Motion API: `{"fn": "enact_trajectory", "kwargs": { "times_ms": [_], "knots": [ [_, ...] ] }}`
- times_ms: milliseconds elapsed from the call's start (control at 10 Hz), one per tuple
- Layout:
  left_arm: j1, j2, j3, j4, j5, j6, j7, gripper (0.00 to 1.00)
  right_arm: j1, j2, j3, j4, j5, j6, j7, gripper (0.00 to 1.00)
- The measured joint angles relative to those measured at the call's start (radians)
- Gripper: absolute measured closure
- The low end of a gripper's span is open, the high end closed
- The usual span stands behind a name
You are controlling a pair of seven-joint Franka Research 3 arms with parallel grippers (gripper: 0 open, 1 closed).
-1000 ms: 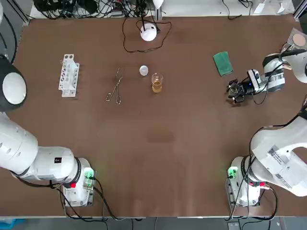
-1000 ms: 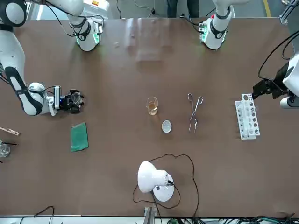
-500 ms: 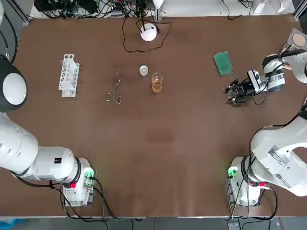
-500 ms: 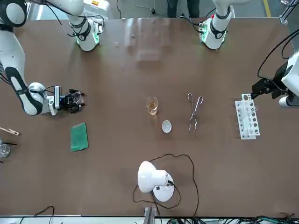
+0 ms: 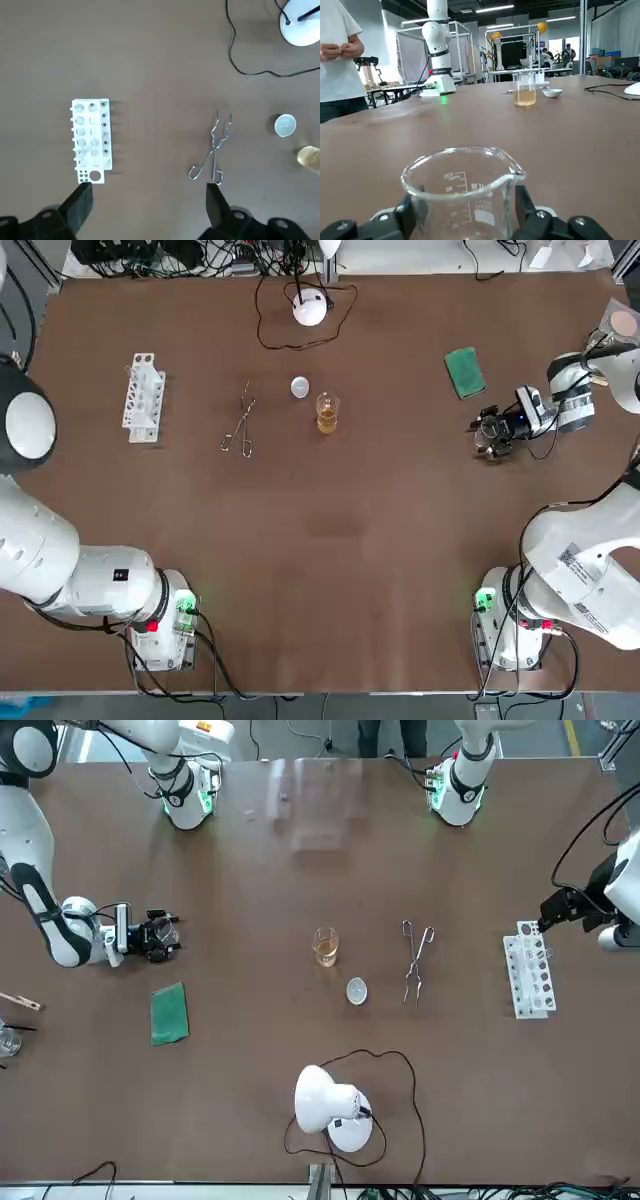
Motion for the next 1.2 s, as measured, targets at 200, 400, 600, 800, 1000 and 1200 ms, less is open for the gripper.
{"fn": "enact_trajectory", "kwargs": {
  "times_ms": [200,400,600,800,1000,1200],
  "knots": [
    [0.0,-0.001,0.0,0.022,0.0,0.0,0.0,0.0,0.0,0.0,-0.008,0.0,-0.002,-0.032,0.002,0.0],
    [0.001,-0.002,0.001,0.028,0.0,0.0,0.0,0.0,0.001,-0.001,-0.012,0.001,-0.003,-0.058,0.005,0.0],
    [0.004,-0.003,0.002,0.043,0.0,0.0,0.0,0.0,0.001,-0.008,-0.013,0.002,-0.003,-0.079,0.015,0.0],
    [0.004,-0.006,0.002,0.068,0.0,0.0,0.0,0.0,0.001,-0.018,-0.016,0.003,-0.003,-0.087,0.022,0.0],
    [0.005,-0.011,0.004,0.072,0.0,0.0,0.0,0.0,0.0,-0.024,-0.02,0.005,-0.003,-0.1,0.045,0.0],
    [0.007,-0.012,0.005,0.073,0.0,0.0,0.0,0.0,0.0,-0.03,-0.021,0.006,-0.003,-0.119,0.059,0.0]
  ]
}}
